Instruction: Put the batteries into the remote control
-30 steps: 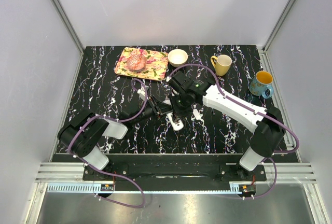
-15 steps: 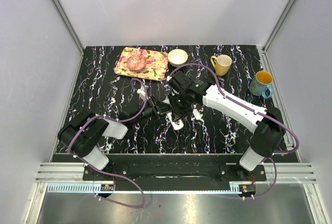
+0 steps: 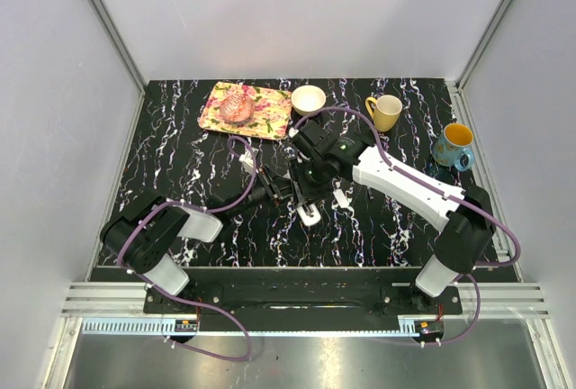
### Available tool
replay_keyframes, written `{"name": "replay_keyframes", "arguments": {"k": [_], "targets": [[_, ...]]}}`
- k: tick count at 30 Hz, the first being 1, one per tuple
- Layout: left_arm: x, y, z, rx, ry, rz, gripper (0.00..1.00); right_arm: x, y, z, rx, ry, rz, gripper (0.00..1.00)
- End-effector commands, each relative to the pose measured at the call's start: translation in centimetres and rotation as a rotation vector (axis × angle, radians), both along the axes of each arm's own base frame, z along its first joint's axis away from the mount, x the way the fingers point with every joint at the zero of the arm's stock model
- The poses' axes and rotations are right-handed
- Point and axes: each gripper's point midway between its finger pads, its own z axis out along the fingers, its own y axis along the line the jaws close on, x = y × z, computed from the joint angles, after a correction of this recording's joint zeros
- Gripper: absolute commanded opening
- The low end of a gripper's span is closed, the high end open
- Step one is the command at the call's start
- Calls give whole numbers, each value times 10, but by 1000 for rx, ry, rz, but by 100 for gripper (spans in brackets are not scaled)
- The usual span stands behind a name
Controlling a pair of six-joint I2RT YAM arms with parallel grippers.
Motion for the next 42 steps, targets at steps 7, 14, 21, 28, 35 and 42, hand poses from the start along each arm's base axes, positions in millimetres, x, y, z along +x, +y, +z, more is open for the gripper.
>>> {"name": "replay_keyframes", "arguments": {"k": [7, 14, 21, 28, 35, 42], "targets": [[-28, 8, 120, -329, -404, -42, 0, 20, 5, 63, 86, -164, -32, 54], [-27, 9, 116, -327, -387, -43, 0, 19, -26, 101, 99, -317, -56, 56], [-31, 11, 123, -358, -349, -82, 0, 5, -37, 97, 383, -544, -53, 64], [-41, 11, 133, -388, -327, -140, 0, -24, -32, 89, 541, -567, 66, 79], [-39, 7, 138, -405, -307, -166, 0, -32, -23, 72, 591, -547, 115, 78], [-39, 6, 138, -407, -301, -173, 0, -29, -24, 73, 597, -573, 114, 74]]}}
